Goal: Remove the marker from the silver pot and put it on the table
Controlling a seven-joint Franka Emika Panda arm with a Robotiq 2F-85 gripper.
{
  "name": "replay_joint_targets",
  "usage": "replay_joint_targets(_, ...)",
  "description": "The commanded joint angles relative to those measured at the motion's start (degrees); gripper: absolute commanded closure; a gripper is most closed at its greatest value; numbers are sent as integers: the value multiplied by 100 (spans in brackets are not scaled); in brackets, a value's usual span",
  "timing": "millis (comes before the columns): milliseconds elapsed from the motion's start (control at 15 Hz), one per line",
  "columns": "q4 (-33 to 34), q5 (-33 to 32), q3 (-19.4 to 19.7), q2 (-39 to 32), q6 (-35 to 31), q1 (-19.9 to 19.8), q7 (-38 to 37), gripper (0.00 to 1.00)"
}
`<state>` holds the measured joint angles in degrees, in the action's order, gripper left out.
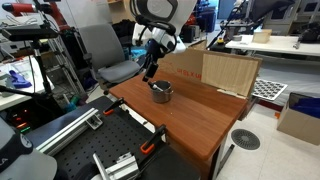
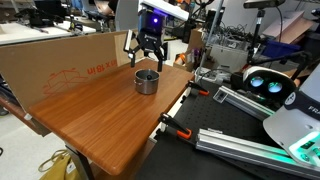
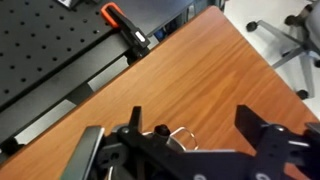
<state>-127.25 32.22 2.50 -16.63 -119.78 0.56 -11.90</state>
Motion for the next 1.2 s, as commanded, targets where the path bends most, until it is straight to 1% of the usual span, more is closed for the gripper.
replay_joint_targets(0, 307, -69, -36, -273, 134, -55, -422, 0)
replay_joint_targets(667, 722, -515, 37, -856, 256, 29, -1313, 0)
replay_joint_targets(733, 736, -606, 43, -872, 224, 53, -1358, 25)
replay_joint_targets(800, 758, -633, 38, -891, 220, 53, -1376, 26)
replay_joint_targets(1000, 779, -769, 43, -892, 178, 83, -1486, 51)
replay_joint_targets(1133, 788, -831, 37, -891, 226, 79, -1529, 65)
